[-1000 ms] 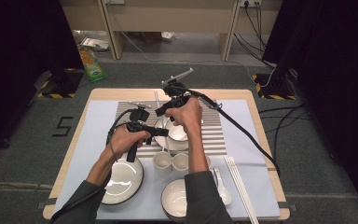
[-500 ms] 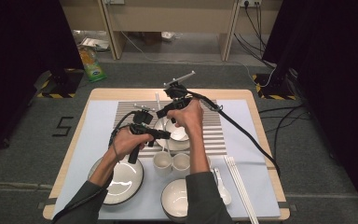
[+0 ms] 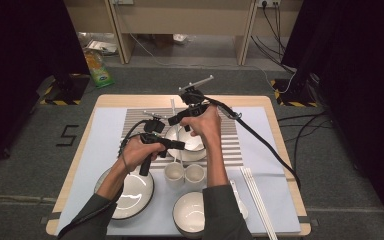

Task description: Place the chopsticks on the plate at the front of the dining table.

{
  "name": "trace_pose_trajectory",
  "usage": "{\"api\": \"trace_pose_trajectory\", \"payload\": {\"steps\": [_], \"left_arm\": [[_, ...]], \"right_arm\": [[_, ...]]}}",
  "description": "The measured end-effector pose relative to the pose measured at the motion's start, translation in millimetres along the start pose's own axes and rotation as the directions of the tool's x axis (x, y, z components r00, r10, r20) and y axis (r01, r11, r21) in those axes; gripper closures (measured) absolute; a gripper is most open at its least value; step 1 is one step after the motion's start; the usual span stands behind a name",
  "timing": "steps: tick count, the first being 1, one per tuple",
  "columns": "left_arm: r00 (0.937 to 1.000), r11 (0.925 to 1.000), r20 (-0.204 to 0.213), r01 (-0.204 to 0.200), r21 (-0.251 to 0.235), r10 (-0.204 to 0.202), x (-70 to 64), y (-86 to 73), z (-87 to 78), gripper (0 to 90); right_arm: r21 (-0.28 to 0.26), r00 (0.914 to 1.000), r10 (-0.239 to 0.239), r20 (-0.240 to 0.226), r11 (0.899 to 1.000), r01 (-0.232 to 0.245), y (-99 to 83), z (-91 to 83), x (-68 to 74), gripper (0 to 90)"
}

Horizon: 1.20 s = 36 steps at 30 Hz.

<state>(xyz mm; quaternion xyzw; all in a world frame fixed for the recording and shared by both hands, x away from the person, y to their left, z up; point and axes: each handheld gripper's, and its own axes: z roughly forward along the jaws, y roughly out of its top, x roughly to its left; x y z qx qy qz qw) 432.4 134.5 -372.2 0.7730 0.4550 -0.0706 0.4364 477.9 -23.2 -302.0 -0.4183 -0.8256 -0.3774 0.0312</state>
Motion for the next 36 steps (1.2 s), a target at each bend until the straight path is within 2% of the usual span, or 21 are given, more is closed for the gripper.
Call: {"api": "trace_pose_trajectory", "payload": {"steps": [3, 5, 9, 11, 13, 15, 19, 24, 27, 31, 34, 36], "left_arm": [[1.0, 1.0, -0.001, 0.005, 0.002, -0.005, -0.5, 1.6, -0.1, 85.2], [0.9999, 0.9999, -0.001, 0.012, -0.004, -0.012, -0.2, 1.8, -0.6, 85.3], [0.9994, 0.9993, 0.011, 0.034, -0.014, -0.033, 2.4, 2.8, -3.5, 85.3], [0.9991, 0.999, 0.015, 0.04, -0.02, -0.04, 4.1, 3.6, -5.8, 85.3], [0.9992, 0.999, 0.01, 0.04, -0.02, -0.04, 4.7, 4.9, -8.2, 85.3], [0.9991, 0.999, 0.01, 0.041, -0.018, -0.041, 4.8, 6.2, -10.5, 85.4], [0.9993, 0.9991, 0.008, 0.038, -0.017, -0.038, 3.9, 9.0, -16.1, 85.4], [0.9993, 0.9993, -0.009, 0.035, -0.012, -0.035, 5.7, 11.4, -25.1, 85.4], [0.9989, 0.9991, -0.023, 0.04, -0.013, -0.04, 10.1, 12.1, -30.9, 85.4], [0.9983, 0.9989, -0.036, 0.045, -0.015, -0.046, 14.5, 12.5, -34.6, 85.4], [0.9975, 0.9989, -0.055, 0.046, -0.008, -0.046, 17.8, 12.9, -38.3, 85.3], [0.9969, 0.999, -0.064, 0.045, 0.0, -0.045, 20.0, 13.4, -40.6, 85.3]], "right_arm": [[-0.019, 1.0, -0.003, 0.0, 1.0, 0.003, -0.6, -6.1, 0.3, 68.3], [-0.026, 1.0, -0.006, -0.004, 1.0, 0.006, -1.0, -11.6, 0.2, 62.3], [-0.042, 1.0, -0.009, -0.001, 0.999, 0.009, -3.5, -23.8, -1.9, 60.8], [-0.07, 1.0, -0.002, -0.002, 0.998, 0.002, -6.3, -33.2, -5.9, 59.9], [-0.067, 1.0, -0.009, 0.002, 0.998, 0.009, -9.5, -40.2, -9.3, 59.2], [-0.083, 1.0, 0.0, 0.002, 0.997, 0.0, -12.7, -46.3, -13.5, 59.3], [-0.079, 0.9998, 0.016, 0.015, 0.997, -0.015, -21.7, -55.6, -25.7, 59.7], [-0.057, 0.9967, 0.024, 0.078, 0.998, -0.019, -36.5, -64.1, -42.3, 59.7], [-0.038, 0.9915, 0.034, 0.125, 0.999, -0.03, -48.9, -69.9, -54.8, 59.6], [-0.028, 0.9883, 0.037, 0.148, 0.999, -0.033, -58.0, -73.8, -62.5, 59.1], [0.01, 0.9751, 0.025, 0.22, 1.0, -0.027, -66.9, -77.9, -68.9, 57.6], [0.009, 0.9732, 0.023, 0.229, 1.0, -0.026, -68.5, -78.9, -70.2, 57.6]]}}
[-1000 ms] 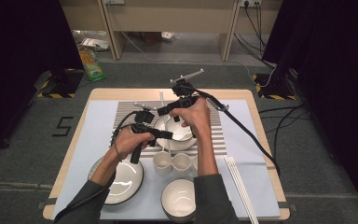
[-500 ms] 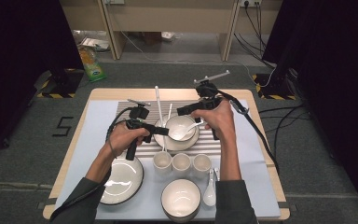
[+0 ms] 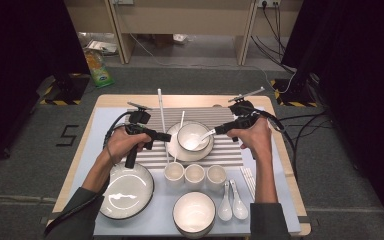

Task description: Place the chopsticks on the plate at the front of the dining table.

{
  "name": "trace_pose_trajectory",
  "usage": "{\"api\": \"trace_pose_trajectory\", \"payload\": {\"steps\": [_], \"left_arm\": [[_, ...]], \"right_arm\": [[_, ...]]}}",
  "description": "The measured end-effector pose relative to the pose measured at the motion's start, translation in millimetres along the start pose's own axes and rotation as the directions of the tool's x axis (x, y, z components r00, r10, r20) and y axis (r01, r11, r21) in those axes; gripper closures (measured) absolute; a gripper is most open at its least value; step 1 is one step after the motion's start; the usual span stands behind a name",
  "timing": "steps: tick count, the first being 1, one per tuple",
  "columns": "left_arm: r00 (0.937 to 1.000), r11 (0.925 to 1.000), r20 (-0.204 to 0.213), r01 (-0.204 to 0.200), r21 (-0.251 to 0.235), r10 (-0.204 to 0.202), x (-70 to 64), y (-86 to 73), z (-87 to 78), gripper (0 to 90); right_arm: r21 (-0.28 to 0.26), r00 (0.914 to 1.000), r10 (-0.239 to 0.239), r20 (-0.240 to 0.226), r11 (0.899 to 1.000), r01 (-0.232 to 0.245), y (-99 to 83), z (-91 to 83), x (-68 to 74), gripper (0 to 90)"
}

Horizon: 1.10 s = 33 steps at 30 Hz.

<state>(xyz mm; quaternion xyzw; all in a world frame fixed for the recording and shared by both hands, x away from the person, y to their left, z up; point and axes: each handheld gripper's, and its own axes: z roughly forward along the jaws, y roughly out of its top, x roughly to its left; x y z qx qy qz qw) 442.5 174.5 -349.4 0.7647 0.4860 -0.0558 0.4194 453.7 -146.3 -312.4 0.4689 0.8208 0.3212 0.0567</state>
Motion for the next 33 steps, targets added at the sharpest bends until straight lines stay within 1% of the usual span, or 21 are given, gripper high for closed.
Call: {"api": "trace_pose_trajectory", "payload": {"steps": [1, 2, 3, 4, 6, 7, 8, 10, 11, 12, 14, 16, 18, 19, 20, 22, 24, 25, 26, 30, 33], "left_arm": [[1.0, 1.0, -0.004, 0.005, -0.002, -0.005, 1.1, 0.2, -0.8, 85.3], [0.9999, 1.0, -0.016, 0.006, 0.003, -0.006, 4.2, 0.7, -2.3, 85.3], [0.9999, 1.0, -0.016, 0.006, 0.003, -0.006, 4.2, 0.7, -2.3, 85.3], [0.9997, 0.9999, -0.023, 0.01, 0.004, -0.009, 5.8, 0.9, -2.7, 85.3], [0.9994, 0.9999, -0.033, 0.014, 0.008, -0.014, 9.1, 1.4, -2.9, 85.3], [0.9992, 0.9998, -0.036, 0.016, 0.011, -0.016, 10.5, 1.6, -2.9, 85.3], [0.999, 0.9997, -0.04, 0.019, 0.014, -0.018, 11.8, 1.7, -2.7, 85.3], [0.998, 0.9995, -0.059, 0.025, 0.018, -0.024, 15.9, 1.9, -1.6, 85.3], [0.998, 0.9995, -0.059, 0.025, 0.018, -0.024, 15.9, 1.9, -1.6, 85.3], [0.9972, 0.9994, -0.069, 0.028, 0.018, -0.027, 17.3, 2.0, -1.0, 85.3], [0.9961, 0.9992, -0.082, 0.034, 0.021, -0.032, 20.3, 2.1, 0.4, 85.3], [0.9933, 0.999, -0.109, 0.04, 0.02, -0.038, 24.4, 2.1, 3.8, 85.3], [0.993, 0.9989, -0.112, 0.041, 0.025, -0.038, 26.2, 2.1, 4.8, 85.3], [0.9911, 0.9986, -0.126, 0.048, 0.024, -0.044, 28.8, 2.0, 8.2, 85.3], [0.9903, 0.9984, -0.13, 0.052, 0.025, -0.048, 30.1, 1.9, 10.1, 85.3], [0.9898, 0.9981, -0.133, 0.053, 0.029, -0.049, 31.8, 1.9, 11.9, 85.3], [0.9875, 0.9976, -0.147, 0.062, 0.033, -0.056, 35.9, 2.5, 17.5, 85.3], [0.9875, 0.9976, -0.147, 0.062, 0.033, -0.056, 35.9, 2.5, 17.5, 85.3], [0.9865, 0.997, -0.15, 0.071, 0.031, -0.066, 37.7, 3.2, 21.4, 85.3], [0.9853, 0.9964, -0.155, 0.078, 0.033, -0.072, 39.1, 4.1, 27.7, 85.3], [0.9841, 0.9956, -0.162, 0.081, 0.047, -0.073, 41.2, 5.3, 35.6, 85.2]], "right_arm": [[-0.006, 0.9997, 0.02, -0.012, 1.0, -0.02, -4.0, -0.4, -4.2, 57.4], [0.0, 0.9998, 0.02, -0.005, 1.0, -0.02, -6.4, 0.1, -6.7, 57.0], [0.007, 0.9997, 0.023, 0.004, 1.0, -0.023, -9.0, 0.6, -9.0, 56.7], [0.007, 0.9997, 0.023, 0.004, 1.0, -0.023, -9.0, 0.6, -9.0, 56.7], [0.006, 0.9992, 0.039, 0.0, 0.999, -0.039, -14.6, 1.5, -14.7, 56.5], [0.01, 0.9992, 0.039, 0.001, 0.999, -0.039, -17.5, 2.3, -17.4, 56.5], [0.017, 0.9987, 0.05, 0.0, 0.999, -0.05, -23.1, 3.2, -22.8, 56.5], [0.023, 0.9982, 0.06, 0.005, 0.998, -0.06, -28.6, 3.8, -28.2, 56.5], [0.023, 0.9982, 0.06, 0.005, 0.998, -0.06, -28.6, 3.8, -28.2, 56.5], [0.025, 0.9979, 0.065, 0.004, 0.998, -0.065, -31.4, 4.1, -30.8, 56.4], [0.028, 0.997, 0.074, 0.022, 0.997, -0.075, -39.7, 3.9, -37.9, 56.4], [0.032, 0.9966, 0.076, 0.031, 0.997, -0.077, -45.1, 3.9, -41.9, 56.4], [0.034, 0.9963, 0.074, 0.043, 0.997, -0.075, -50.6, 3.8, -45.1, 56.0], [0.039, 0.9964, 0.07, 0.048, 0.997, -0.072, -53.2, 4.3, -45.9, 55.6], [0.04, 0.9967, 0.064, 0.05, 0.997, -0.066, -55.8, 4.9, -46.7, 55.2], [0.041, 0.9967, 0.06, 0.054, 0.997, -0.062, -58.5, 5.3, -47.8, 55.0], [0.051, 0.9967, 0.057, 0.058, 0.997, -0.06, -65.9, 7.3, -51.4, 54.8], [0.054, 0.9966, 0.06, 0.057, 0.997, -0.063, -68.1, 7.9, -52.2, 54.7], [0.053, 0.9968, 0.058, 0.056, 0.997, -0.061, -70.2, 8.5, -53.1, 54.7], [0.062, 0.9974, 0.052, 0.049, 0.997, -0.055, -75.4, 10.0, -55.0, 54.5], [0.063, 0.9973, 0.057, 0.046, 0.996, -0.06, -81.4, 11.4, -58.6, 54.0]]}}
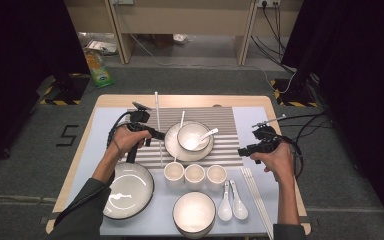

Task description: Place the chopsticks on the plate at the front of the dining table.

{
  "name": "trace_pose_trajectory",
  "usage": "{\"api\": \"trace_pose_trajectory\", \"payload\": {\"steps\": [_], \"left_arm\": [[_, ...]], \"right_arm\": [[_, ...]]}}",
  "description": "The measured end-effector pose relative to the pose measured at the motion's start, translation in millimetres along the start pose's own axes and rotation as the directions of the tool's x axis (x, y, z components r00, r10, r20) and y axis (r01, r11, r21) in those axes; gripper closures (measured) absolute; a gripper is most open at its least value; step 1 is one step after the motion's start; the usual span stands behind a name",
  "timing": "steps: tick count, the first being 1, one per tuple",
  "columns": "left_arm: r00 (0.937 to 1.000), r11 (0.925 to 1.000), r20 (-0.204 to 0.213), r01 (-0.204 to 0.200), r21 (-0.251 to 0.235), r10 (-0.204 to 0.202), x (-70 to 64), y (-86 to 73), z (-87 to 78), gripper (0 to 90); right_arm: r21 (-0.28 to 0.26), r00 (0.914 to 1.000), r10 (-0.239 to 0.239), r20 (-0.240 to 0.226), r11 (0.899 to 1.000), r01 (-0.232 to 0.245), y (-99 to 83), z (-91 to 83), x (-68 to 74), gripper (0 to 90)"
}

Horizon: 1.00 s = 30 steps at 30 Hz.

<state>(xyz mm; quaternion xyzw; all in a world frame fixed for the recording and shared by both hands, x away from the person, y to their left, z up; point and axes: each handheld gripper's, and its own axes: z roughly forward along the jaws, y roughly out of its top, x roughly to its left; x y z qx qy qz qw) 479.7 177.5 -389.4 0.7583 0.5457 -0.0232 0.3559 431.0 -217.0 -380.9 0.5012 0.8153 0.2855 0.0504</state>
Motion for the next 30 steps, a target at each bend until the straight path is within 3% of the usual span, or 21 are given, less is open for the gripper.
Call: {"api": "trace_pose_trajectory", "payload": {"steps": [11, 22, 30], "left_arm": [[0.9998, 0.9999, -0.015, 0.011, 0.002, -0.011, -1.2, 3.1, 19.2, 85.2], [0.9981, 0.9998, -0.058, 0.02, 0.001, -0.02, 0.1, 6.3, 40.8, 85.1], [0.9959, 0.9988, -0.076, 0.047, -0.009, -0.048, 5.6, 6.7, 56.4, 85.0]], "right_arm": [[0.004, 0.9999, 0.011, 0.003, 1.0, -0.011, -12.9, 0.8, -9.5, 53.3], [0.025, 0.9998, 0.02, 0.003, 1.0, -0.02, -25.0, 5.5, -17.4, 52.3], [0.032, 0.9996, 0.028, -0.004, 0.999, -0.028, -31.0, 9.4, -21.9, 51.6]]}}
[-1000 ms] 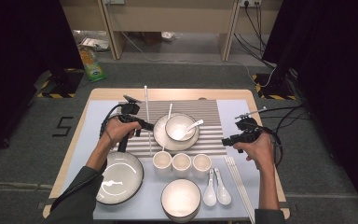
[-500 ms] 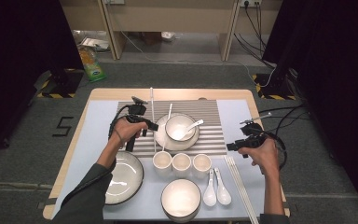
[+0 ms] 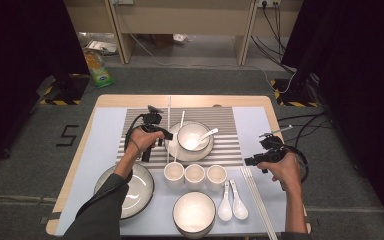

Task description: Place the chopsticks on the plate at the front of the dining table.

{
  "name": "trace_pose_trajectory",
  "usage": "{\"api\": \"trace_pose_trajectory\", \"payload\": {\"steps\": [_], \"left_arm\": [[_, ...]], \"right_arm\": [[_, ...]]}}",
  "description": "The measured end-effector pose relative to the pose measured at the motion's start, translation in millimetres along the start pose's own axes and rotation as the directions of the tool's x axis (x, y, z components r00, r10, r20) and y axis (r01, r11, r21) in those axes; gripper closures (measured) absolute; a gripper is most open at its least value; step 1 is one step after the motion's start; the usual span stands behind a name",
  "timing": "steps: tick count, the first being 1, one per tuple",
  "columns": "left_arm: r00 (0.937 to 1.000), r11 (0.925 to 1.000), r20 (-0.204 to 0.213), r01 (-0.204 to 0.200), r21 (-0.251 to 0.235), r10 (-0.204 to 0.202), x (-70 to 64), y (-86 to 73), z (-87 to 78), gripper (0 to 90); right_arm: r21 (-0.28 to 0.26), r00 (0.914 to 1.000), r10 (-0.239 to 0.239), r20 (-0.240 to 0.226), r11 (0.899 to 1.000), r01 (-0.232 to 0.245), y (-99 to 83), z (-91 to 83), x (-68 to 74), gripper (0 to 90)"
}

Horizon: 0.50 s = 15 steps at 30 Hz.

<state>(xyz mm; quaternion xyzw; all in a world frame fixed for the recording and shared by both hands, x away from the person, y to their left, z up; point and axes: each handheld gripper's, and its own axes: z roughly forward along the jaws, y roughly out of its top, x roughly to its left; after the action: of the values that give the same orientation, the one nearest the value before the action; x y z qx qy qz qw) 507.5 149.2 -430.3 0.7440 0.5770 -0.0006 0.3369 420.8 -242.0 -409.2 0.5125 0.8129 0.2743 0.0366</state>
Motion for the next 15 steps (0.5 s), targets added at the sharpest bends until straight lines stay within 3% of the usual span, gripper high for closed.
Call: {"api": "trace_pose_trajectory", "payload": {"steps": [15], "left_arm": [[0.9983, 0.9983, 0.012, 0.057, 0.017, -0.057, 4.7, -2.9, 24.5, 85.1]], "right_arm": [[0.007, 0.9999, 0.01, -0.008, 1.0, -0.01, -6.8, 2.6, -5.4, 51.6]]}}
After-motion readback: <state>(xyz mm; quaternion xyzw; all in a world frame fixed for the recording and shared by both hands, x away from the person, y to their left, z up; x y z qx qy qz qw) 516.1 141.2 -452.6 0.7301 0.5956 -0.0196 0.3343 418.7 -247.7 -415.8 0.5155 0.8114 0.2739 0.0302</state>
